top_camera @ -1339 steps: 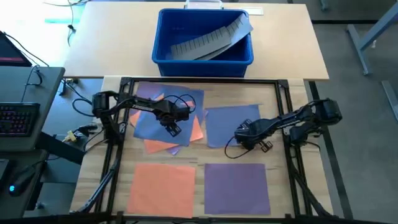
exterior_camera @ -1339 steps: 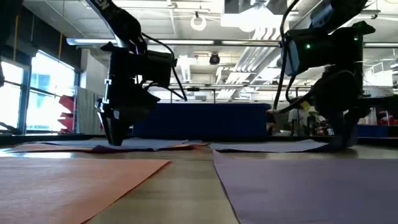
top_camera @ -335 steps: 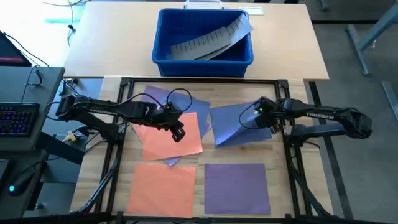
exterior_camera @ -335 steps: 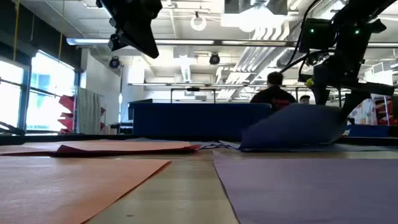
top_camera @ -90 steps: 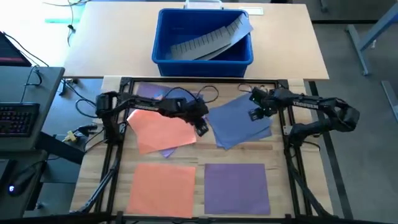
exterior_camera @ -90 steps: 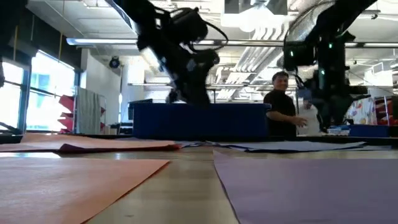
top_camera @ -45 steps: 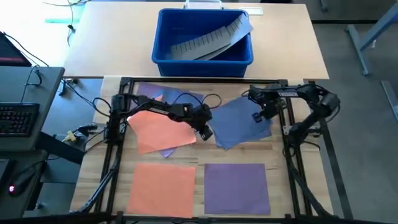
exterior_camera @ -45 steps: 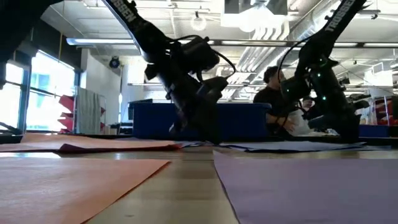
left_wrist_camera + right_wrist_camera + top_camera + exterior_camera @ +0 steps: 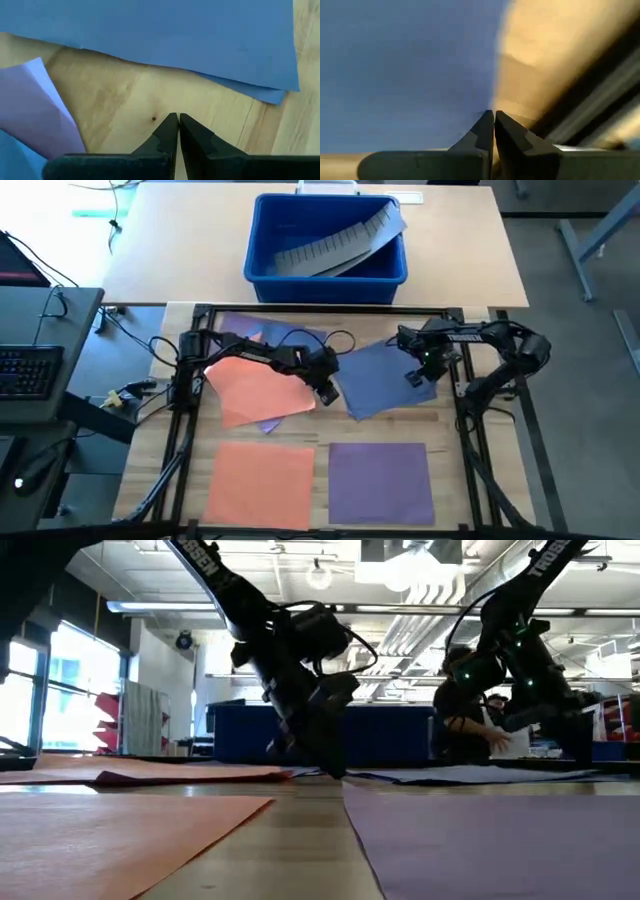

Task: Organize paper
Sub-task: Stack the blue paper on top of the blue paper

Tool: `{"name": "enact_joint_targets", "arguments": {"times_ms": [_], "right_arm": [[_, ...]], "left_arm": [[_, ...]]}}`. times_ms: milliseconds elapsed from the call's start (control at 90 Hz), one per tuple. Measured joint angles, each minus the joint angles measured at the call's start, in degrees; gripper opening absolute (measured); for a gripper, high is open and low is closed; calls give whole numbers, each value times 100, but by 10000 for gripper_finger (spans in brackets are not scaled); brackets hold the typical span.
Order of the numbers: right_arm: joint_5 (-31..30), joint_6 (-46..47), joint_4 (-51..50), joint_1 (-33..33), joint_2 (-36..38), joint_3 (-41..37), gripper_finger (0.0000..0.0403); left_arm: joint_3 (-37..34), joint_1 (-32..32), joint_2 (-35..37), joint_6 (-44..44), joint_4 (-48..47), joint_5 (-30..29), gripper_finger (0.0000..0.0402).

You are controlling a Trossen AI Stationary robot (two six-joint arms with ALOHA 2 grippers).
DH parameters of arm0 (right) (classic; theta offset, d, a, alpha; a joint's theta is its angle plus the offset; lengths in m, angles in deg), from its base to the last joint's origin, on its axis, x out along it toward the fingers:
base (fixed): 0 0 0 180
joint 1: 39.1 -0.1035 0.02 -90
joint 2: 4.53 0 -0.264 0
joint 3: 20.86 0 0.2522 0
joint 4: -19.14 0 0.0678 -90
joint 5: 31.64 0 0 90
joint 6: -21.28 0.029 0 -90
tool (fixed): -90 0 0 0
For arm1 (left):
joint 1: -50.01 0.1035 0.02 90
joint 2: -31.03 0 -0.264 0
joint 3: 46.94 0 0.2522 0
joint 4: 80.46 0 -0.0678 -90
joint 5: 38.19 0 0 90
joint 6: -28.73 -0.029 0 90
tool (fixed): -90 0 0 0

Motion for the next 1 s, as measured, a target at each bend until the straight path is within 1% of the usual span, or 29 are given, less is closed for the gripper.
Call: {"name": "enact_joint_targets", "arguments": {"times_ms": [56, 256, 400, 522, 678, 1000], "right_arm": [[-71, 9, 58, -1, 0, -8, 0], [-30, -44, 337, 14, -159, -252, 0], [238, -63, 332, -30, -164, -358, 0], [500, -269, 340, -161, -157, -369, 0], [811, -311, 361, -379, -155, -369, 0], [1474, -345, 286, -767, -155, -369, 0]], "left_arm": [[0, 0, 0, 0, -1, -1, 0], [0, -13, 0, 7, -7, -4, 0], [0, -7, 0, 45, -7, 89, 0], [0, -7, 0, 44, -10, 89, 0], [0, -7, 0, 44, -12, 98, 0], [0, -13, 0, 44, -11, -13, 0]]}}
